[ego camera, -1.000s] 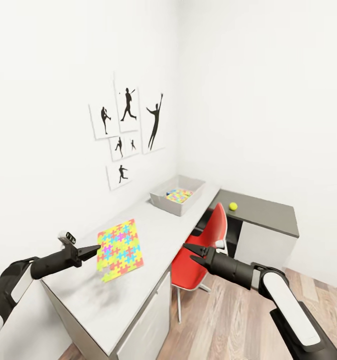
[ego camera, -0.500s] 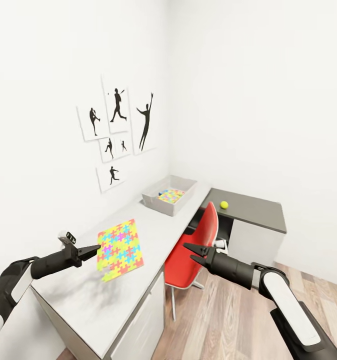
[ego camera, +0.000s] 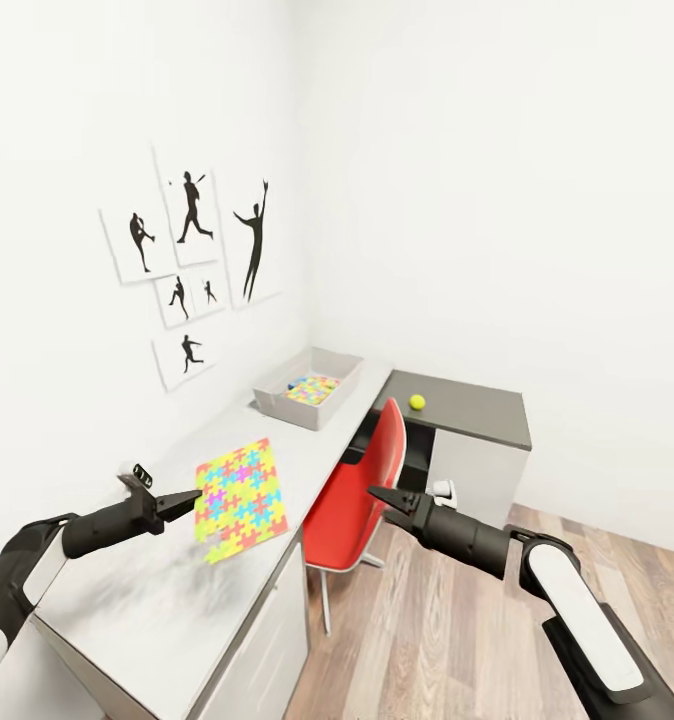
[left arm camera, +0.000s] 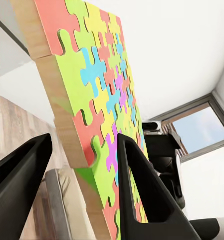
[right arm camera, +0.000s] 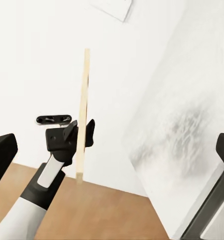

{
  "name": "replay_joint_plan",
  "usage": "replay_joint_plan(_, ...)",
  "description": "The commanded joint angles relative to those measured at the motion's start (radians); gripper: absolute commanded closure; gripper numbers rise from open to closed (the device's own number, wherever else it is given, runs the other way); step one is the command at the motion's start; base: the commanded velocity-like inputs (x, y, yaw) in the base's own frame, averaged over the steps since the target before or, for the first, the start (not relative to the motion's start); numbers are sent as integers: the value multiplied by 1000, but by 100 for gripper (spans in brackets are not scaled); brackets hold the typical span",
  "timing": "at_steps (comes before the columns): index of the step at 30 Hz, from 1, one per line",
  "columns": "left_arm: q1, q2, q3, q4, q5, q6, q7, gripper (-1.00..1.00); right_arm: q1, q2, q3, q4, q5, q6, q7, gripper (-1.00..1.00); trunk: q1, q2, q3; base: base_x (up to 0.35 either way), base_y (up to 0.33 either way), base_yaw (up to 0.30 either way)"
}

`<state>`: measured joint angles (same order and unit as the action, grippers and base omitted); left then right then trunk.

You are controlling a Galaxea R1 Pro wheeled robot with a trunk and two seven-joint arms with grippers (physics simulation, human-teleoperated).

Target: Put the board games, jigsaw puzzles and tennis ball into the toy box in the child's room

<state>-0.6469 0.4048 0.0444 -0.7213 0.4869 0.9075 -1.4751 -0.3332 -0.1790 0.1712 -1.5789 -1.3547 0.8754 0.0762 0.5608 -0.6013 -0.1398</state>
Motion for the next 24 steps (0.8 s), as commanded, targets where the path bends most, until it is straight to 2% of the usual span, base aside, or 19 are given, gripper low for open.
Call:
replay_joint_plan(1,0,1,-1,0,2,9,-4,100,-1,0,1,0,8,2,8,-100,0,-2,-3,0,0,-240)
replay_joint_plan(7,1,2,6,0,2,2,-8,100,-1,-4,-1,2,8,2,8,-100,0,-2,-7,0,-9,-249)
replay_joint_plan(11,1,2,7,0,2,1,-7,100,-1,-4,-1,1,8,2,7,-100,0,-2,-9,0,-217,-222)
replay_joint_plan(24,2,2,5,0,2,2,-7,100,-1,3,-1,0,8,2,7,-100,0,-2,-9,34,-287,-11)
